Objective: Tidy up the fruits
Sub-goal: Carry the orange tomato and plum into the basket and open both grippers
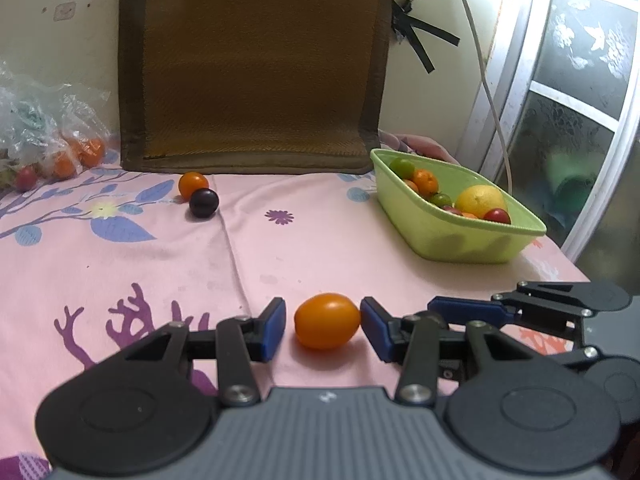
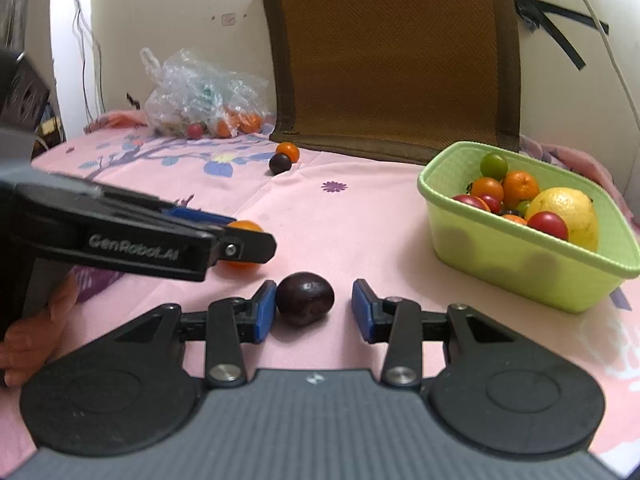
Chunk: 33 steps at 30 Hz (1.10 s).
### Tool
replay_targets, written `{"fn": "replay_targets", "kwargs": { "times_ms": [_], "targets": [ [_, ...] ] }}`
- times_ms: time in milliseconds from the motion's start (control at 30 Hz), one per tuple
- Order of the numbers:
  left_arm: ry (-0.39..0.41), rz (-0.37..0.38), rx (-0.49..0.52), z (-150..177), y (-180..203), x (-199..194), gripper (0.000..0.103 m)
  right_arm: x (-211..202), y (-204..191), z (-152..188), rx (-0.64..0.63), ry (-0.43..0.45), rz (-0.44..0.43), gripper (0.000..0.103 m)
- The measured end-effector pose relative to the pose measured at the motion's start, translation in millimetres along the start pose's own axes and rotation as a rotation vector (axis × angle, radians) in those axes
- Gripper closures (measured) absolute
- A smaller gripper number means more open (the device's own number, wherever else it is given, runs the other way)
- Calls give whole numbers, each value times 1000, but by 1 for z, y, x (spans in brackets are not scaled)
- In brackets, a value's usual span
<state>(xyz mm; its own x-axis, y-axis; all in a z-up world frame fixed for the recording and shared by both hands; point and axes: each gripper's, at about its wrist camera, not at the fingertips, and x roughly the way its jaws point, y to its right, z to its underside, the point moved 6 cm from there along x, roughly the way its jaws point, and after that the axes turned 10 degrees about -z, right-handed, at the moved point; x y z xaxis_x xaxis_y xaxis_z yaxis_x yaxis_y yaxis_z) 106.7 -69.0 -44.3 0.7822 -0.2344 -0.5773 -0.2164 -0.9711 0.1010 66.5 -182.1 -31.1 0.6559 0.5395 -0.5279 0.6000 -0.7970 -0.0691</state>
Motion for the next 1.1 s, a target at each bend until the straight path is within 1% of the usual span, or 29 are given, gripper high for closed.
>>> {"fn": "replay_targets", "kwargs": {
  "times_ms": [100, 133, 167, 300, 400, 433, 500, 600, 633, 667, 767, 867, 967, 1000, 1033, 1067, 1100],
  "targets": [
    [-3, -1, 15, 1, 2, 0, 62, -2, -2, 1, -15, -2, 3, 60],
    [-1, -1, 19, 1, 2, 0, 66, -2, -2, 1, -16, -2, 2, 62],
    [2, 3, 22, 2, 3, -1, 67, -2, -3, 1, -19, 0, -2, 70],
    [21, -1, 35, 1, 6, -3, 67, -4, -4, 0, -29, 15, -1, 70],
    [14, 29, 11, -4, 6, -2, 67, -11, 5, -3, 23, 63, -8, 70],
    [12, 53, -7, -9, 7, -2, 67, -15, 10, -6, 28, 90, 2, 70],
    [29, 88, -27, -25, 14, -2, 67, -23, 19, -14, 10, 139, 54, 70],
    [57, 142, -35, -61, 31, 4, 67, -38, 43, -33, -3, 217, 131, 70],
    [58, 173, -41, -75, 38, 9, 67, -41, 53, -40, -6, 238, 157, 70],
    [60, 198, -46, -87, 45, 14, 67, -42, 62, -45, -10, 247, 181, 70],
    [53, 231, -47, -114, 65, 38, 67, -38, 87, -54, -14, 247, 238, 70],
    [-9, 258, -68, -124, 81, 69, 67, -29, 101, -53, -2, 236, 264, 69],
    [-63, 244, -67, -120, 92, 94, 67, -21, 111, -43, 16, 226, 273, 66],
    [-74, 240, -65, -117, 93, 99, 67, -21, 111, -42, 2, 235, 271, 65],
    [-80, 238, -64, -113, 93, 101, 65, -23, 109, -42, -12, 236, 279, 63],
    [-77, 235, -63, -112, 94, 102, 62, -26, 106, -43, -25, 246, 296, 58],
    [-76, 234, -63, -111, 94, 103, 62, -28, 106, -42, -36, 254, 315, 58]
  ]
}}
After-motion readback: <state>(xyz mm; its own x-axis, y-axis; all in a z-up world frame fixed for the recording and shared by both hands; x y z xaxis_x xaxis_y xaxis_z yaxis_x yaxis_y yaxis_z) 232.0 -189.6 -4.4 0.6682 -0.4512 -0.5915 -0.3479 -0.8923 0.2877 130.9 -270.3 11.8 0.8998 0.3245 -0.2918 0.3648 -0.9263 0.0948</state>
